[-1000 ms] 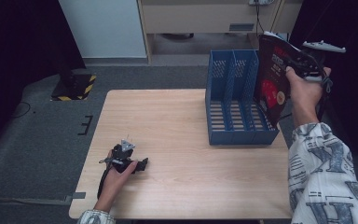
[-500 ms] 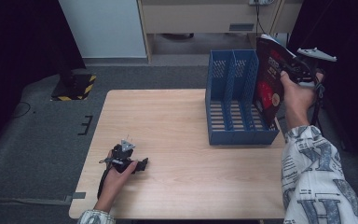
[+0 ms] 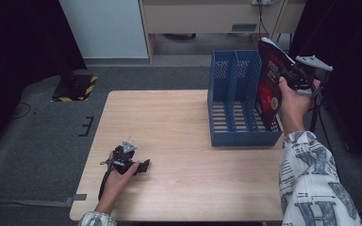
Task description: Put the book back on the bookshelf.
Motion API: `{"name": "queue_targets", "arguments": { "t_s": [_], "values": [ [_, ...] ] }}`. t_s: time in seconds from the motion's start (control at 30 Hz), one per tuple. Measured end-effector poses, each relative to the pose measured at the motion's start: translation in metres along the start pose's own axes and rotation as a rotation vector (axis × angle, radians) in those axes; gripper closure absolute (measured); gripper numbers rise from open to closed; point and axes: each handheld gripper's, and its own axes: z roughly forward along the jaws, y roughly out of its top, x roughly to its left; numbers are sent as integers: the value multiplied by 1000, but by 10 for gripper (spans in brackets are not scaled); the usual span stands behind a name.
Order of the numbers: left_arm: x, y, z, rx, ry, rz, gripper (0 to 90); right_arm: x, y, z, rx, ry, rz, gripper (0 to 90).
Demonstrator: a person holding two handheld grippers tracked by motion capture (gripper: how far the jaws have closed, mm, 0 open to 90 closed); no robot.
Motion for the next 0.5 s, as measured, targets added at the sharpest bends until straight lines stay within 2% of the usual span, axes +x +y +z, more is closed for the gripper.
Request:
{"name": "queue_targets", "arguments": {
  "t_s": [0.5],
  "values": [
    [0, 0, 0, 5, -3, 10, 0, 1, -22, 4, 15, -7, 0, 870]
  ]
}}
